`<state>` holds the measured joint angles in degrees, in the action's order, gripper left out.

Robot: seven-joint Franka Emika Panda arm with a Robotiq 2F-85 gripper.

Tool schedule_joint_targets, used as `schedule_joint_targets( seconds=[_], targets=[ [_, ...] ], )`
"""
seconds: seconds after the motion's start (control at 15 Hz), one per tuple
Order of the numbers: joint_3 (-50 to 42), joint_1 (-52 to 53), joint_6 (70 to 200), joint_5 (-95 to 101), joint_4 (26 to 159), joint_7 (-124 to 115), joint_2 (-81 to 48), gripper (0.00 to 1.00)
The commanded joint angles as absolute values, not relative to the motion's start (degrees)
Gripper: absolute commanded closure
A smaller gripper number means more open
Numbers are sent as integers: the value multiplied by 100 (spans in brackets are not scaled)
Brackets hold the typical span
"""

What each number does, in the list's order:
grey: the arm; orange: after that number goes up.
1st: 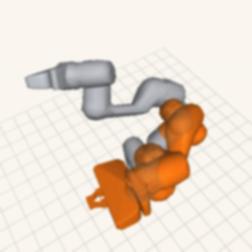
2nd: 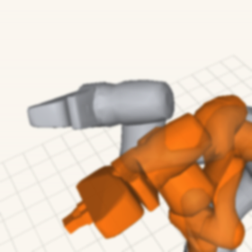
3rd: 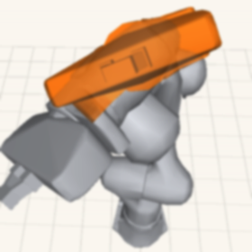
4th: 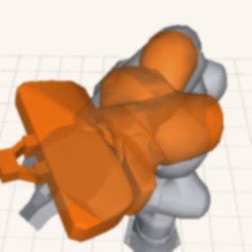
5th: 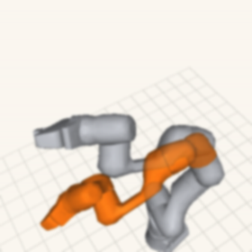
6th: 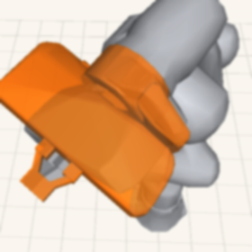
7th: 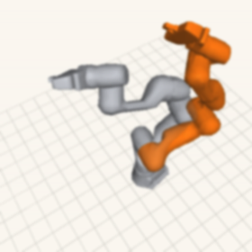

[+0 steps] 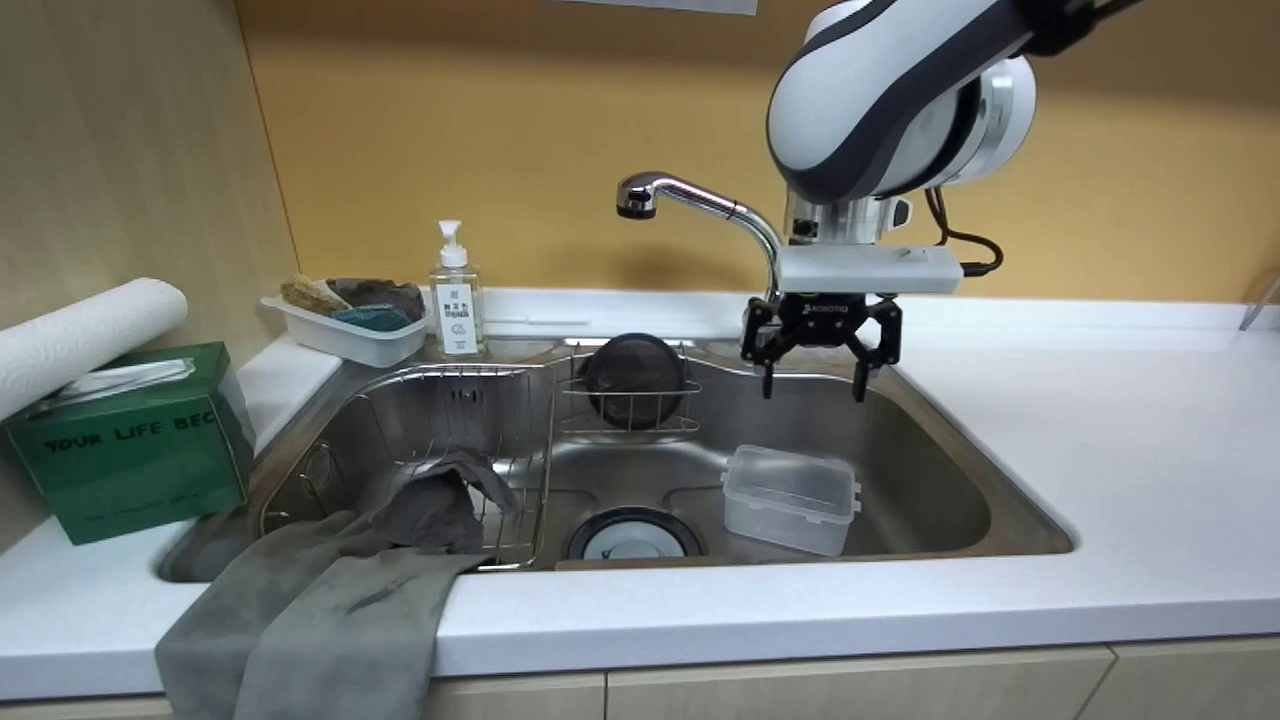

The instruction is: Take the bowl out of the sink

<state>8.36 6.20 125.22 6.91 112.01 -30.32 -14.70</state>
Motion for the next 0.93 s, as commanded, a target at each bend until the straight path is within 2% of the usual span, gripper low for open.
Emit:
schedule_joint_targets(
  seconds=[0.0, 0.27, 0.87],
  targets=[
    [642, 803, 12509, 628, 11186, -2988, -1463, 0],
    [576, 865, 12460, 714, 11021, -2990, -1642, 0],
    [546, 919, 12186, 514, 9435, -1422, -3317, 0]
  ],
)
